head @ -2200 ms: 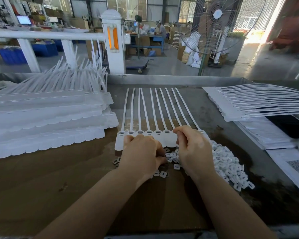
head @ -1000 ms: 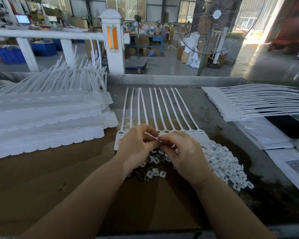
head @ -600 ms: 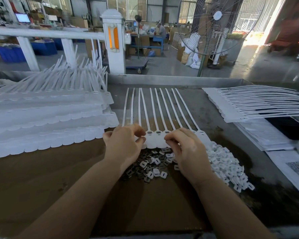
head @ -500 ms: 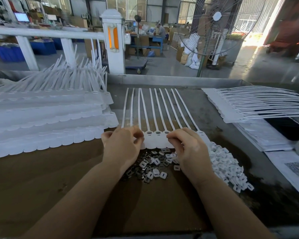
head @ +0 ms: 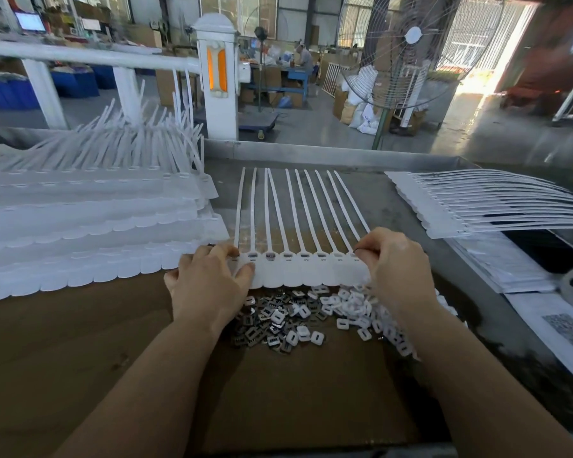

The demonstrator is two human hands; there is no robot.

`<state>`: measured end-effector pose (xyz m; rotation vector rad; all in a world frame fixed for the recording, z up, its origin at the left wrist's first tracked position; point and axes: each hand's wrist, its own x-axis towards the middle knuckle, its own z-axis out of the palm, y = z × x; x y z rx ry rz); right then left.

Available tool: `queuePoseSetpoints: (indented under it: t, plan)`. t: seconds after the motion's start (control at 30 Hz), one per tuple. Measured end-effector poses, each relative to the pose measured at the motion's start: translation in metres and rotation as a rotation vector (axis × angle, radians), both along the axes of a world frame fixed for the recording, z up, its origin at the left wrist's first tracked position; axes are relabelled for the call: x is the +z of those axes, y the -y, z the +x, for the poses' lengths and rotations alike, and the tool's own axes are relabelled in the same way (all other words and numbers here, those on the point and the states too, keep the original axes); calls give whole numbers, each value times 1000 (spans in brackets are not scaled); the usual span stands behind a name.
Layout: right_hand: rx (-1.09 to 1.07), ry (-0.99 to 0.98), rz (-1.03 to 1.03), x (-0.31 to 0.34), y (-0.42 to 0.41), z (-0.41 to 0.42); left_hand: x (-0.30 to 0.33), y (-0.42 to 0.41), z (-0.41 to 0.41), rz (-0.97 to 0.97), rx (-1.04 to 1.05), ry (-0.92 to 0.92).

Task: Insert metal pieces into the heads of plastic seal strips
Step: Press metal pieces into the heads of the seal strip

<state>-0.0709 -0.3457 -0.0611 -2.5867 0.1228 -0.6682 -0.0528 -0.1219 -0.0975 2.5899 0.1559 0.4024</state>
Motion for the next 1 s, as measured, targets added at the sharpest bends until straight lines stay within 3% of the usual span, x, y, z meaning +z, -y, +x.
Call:
queuePoseSetpoints:
  t: [0.53,1.0]
  plan:
    - [-8,-208,-205,2,10,25,-1,-2,2,-84,-31,11]
    - [71,-241,-425,0,-8,36,-3,-2,3,-76,-33,12]
